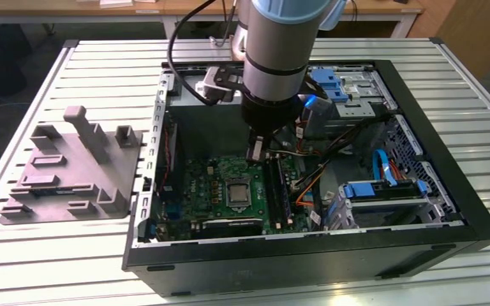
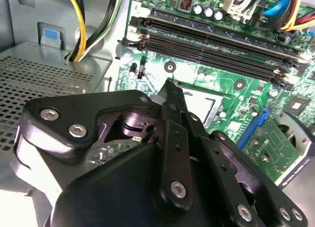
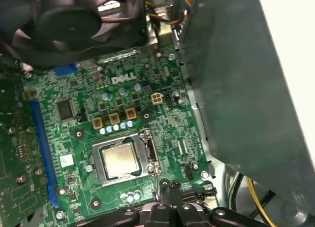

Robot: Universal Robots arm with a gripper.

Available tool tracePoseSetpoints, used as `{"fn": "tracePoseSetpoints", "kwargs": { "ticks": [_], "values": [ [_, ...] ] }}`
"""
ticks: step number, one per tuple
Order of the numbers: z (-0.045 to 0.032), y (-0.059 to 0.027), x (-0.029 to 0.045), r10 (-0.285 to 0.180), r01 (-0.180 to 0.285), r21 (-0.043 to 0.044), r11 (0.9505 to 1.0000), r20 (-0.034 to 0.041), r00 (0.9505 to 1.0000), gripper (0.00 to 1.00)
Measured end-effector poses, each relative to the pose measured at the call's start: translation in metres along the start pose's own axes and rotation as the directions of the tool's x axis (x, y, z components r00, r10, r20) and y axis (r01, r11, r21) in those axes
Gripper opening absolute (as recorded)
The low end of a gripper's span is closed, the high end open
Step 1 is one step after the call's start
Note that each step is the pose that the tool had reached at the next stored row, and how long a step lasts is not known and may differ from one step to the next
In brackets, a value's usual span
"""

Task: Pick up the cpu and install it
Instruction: 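Install the first cpu locking lever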

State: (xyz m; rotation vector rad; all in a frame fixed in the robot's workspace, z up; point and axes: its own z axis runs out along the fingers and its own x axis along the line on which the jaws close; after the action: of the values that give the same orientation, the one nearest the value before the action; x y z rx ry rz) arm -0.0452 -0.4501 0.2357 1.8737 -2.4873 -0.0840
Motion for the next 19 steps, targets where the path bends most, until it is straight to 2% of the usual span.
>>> {"fn": "tracePoseSetpoints", "kwargs": {
  "ticks": [7,10,15,19],
  "values": [
    [0.0000,-0.0010,0.0055,-0.012,0.012,0.0021,0.9999,-0.0001,0.9999,0.11],
    [0.0000,-0.0013,0.0067,-0.021,0.021,0.0026,0.9998,-0.0032,0.9998,0.11],
    [0.0001,-0.0005,0.0083,-0.067,0.067,0.0020,0.9978,-0.0058,0.9977,0.11],
    [0.0001,-0.0008,0.0111,-0.082,0.082,0.0018,0.9966,-0.0069,0.9966,0.11]
  ]
}}
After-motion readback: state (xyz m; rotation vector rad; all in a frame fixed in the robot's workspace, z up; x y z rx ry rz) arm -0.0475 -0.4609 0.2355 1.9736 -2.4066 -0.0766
